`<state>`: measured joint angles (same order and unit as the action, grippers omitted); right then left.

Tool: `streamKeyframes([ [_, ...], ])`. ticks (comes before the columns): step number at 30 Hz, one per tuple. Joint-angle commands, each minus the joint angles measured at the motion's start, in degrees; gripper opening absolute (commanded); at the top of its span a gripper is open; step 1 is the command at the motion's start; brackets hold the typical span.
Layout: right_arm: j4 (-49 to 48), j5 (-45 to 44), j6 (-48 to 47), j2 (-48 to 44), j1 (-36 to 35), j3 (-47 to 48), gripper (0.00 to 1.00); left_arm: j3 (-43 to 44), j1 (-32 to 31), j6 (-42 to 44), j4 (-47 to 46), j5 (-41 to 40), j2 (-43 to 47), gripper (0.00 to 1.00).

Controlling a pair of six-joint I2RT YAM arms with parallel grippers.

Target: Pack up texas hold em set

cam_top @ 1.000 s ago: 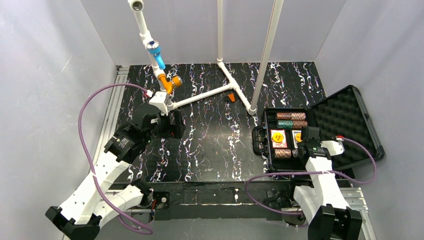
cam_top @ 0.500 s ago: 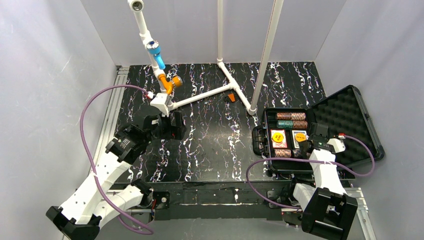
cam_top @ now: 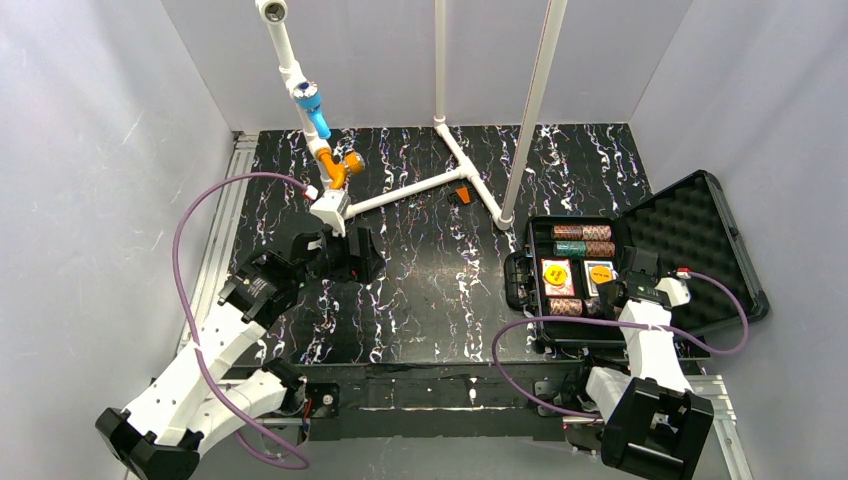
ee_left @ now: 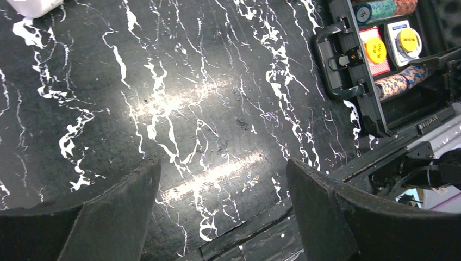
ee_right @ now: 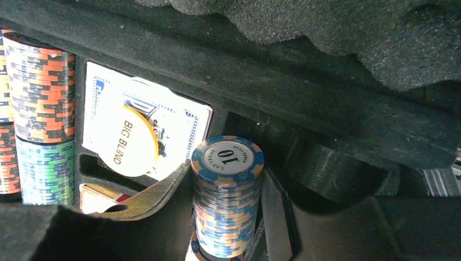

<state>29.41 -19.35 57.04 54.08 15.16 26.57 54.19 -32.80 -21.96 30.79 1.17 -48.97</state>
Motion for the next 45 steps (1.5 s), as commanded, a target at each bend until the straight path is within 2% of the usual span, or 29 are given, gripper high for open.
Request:
streamKeyframes([
  [1,-0.1,13.0,0.1,0.8,-1.2,-1.9,0.03,-0.5,-0.2,0.1,-1.6,3.2,0.1,0.83],
  [4,0.8,13.9,0.2,0.3,-1.2,-1.7,0.04,-0.7,-0.2,0.2,-2.0,4.1,-0.3,0.83],
  [6,1.2,14.8,0.2,0.3,-1.2,-1.7,0.11,-0.7,-0.2,0.2,-2.5,4.9,-0.7,0.83],
  [13,3.6,15.1,-0.2,-0.4,-1.2,-0.5,0.65,-0.8,-0.8,0.3,-3.8,7.4,-2.4,0.83],
  [16,5.9,13.4,-0.6,-0.3,-1.3,1.1,0.82,-0.5,-1.4,0.1,-4.0,8.0,-3.3,0.83],
  [20,8.2,13.4,-0.4,-0.1,-1.4,3.1,0.98,0.0,-2.3,-0.1,-4.2,7.9,-4.8,0.83],
  [28,14.4,9.2,-1.4,-1.1,-2.2,6.3,0.98,1.9,-4.3,-0.3,-4.6,7.6,-8.4,0.83],
  [38,16.3,12.1,-1.3,-6.4,-2.2,2.7,0.98,5.2,-6.0,0.2,-5.1,9.5,-14.1,0.83],
  [45,18.3,11.6,-6.7,-5.2,-2.3,11.3,0.98,6.1,-9.6,-1.1,-6.7,7.9,-17.2,0.83],
])
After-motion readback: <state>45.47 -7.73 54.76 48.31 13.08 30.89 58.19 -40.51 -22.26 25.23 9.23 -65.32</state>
